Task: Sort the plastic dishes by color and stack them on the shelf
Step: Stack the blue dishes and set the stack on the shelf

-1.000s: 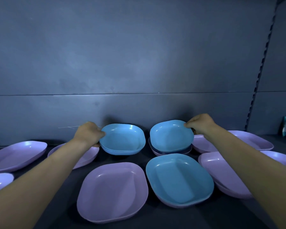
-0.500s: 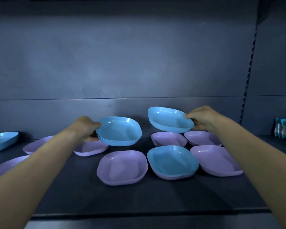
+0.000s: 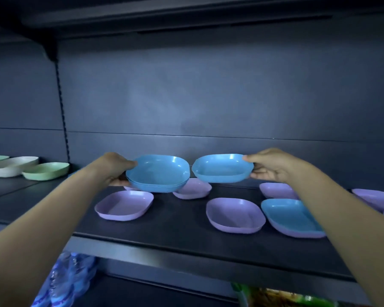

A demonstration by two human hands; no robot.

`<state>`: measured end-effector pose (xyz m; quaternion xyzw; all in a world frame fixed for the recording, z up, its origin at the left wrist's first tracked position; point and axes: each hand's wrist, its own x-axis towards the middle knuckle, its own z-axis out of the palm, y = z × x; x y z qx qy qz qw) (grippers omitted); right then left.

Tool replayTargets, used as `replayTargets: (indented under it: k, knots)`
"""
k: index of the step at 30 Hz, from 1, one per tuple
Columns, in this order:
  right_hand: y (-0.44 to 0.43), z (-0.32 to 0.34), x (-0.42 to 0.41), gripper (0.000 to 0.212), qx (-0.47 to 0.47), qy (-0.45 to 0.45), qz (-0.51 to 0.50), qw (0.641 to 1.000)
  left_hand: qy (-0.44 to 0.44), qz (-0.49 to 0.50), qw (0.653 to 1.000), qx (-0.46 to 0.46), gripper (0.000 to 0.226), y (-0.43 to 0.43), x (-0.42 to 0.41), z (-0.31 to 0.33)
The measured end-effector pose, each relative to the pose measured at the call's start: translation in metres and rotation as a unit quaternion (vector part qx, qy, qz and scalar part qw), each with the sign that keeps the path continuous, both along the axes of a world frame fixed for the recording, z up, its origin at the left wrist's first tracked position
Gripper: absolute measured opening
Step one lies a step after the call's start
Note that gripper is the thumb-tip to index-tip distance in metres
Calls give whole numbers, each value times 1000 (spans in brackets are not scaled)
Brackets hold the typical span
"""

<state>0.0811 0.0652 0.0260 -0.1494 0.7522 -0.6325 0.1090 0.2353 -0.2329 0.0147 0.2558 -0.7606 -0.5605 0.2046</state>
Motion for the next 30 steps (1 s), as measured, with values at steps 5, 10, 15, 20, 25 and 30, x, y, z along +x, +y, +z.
replayTargets:
  k: [5, 10, 15, 20, 25, 30]
  knots:
    - [-82, -4, 25, 10, 1, 5, 18, 1000, 5, 23, 1000, 4, 13, -77, 28, 2]
    - [-177, -15, 45, 6, -12, 3, 2, 1000, 11, 40, 999, -28, 13, -172, 49, 9]
    - [-269, -17, 61, 9, -20, 9, -30, 999, 20, 30, 999, -38, 13, -260, 52, 11]
    - [-338, -19, 65, 7, -40, 1, -52, 998, 16, 32, 999, -36, 14, -322, 36, 8]
    - [-377, -19, 55, 11, -60, -2, -73, 996, 27, 31, 999, -22, 11, -351, 9, -3]
    - [-397, -16, 36, 9, -44, 10, -82, 996, 16, 31, 999, -31, 24, -370, -25, -11]
